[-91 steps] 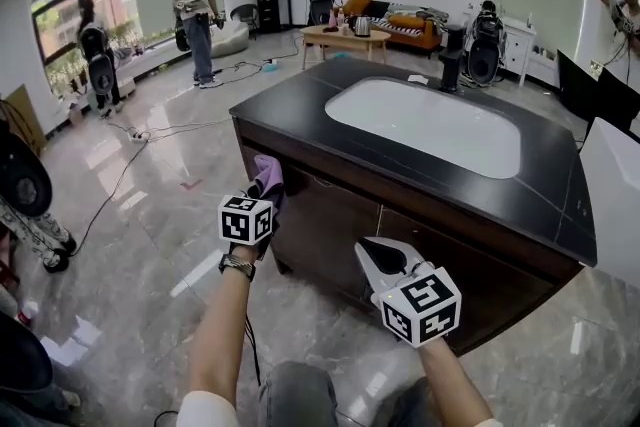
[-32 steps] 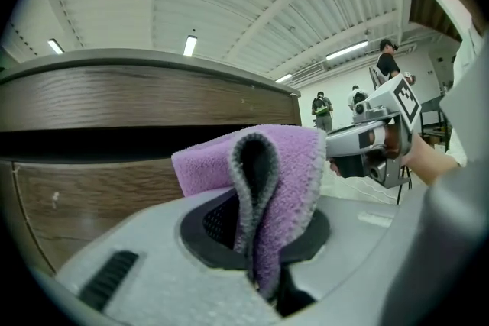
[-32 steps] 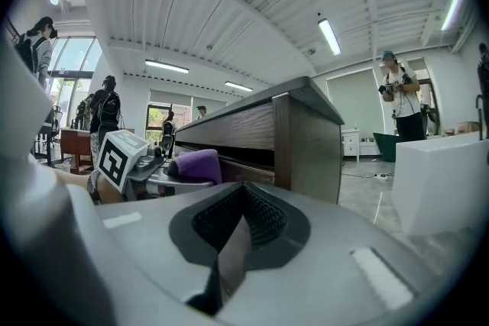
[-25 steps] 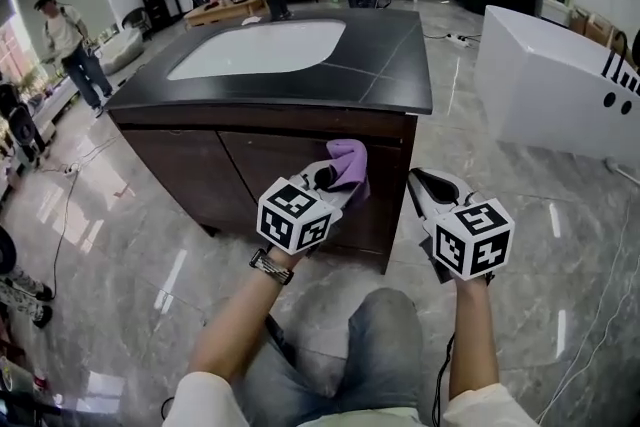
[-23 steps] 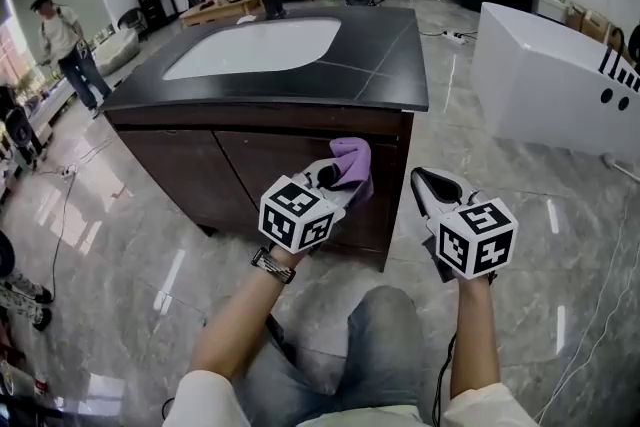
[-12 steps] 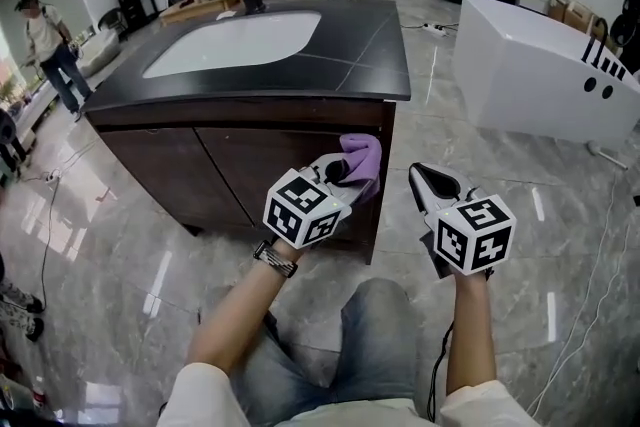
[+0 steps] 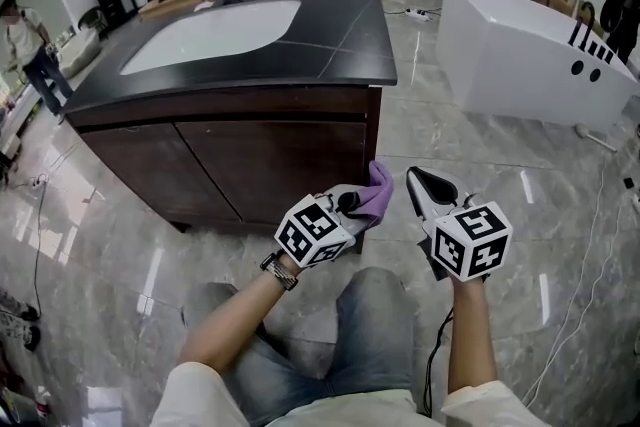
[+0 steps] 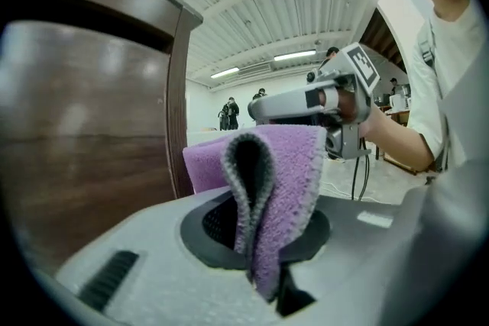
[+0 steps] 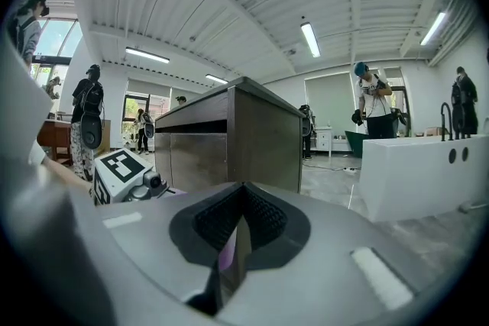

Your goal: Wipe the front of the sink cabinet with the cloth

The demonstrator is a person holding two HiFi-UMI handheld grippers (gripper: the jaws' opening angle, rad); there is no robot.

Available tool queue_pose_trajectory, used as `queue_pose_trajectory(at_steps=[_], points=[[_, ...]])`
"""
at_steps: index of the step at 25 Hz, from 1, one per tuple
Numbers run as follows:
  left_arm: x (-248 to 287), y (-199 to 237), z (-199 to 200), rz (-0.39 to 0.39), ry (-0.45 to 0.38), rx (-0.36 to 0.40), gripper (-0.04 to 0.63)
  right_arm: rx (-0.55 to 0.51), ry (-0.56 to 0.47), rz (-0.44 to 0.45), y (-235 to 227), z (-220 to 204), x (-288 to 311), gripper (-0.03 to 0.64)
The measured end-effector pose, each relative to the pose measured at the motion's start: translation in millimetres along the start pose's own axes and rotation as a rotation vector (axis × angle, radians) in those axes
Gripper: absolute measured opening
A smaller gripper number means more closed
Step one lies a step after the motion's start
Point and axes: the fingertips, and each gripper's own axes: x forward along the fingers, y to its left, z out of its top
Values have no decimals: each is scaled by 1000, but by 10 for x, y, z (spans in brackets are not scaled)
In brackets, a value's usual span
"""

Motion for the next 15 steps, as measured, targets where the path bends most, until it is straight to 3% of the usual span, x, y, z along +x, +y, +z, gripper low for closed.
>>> queue_pose_trajectory(at_steps=[4, 9, 15], points=[[16, -54, -361, -27, 60, 15, 51, 12, 12, -2, 18, -116, 42, 7], [-124, 270, -647, 74, 99, 6, 50, 15, 19, 2, 101, -189, 147, 6], [-307, 584, -665, 168, 67, -21, 49, 12, 33, 20, 232, -228, 306, 6]])
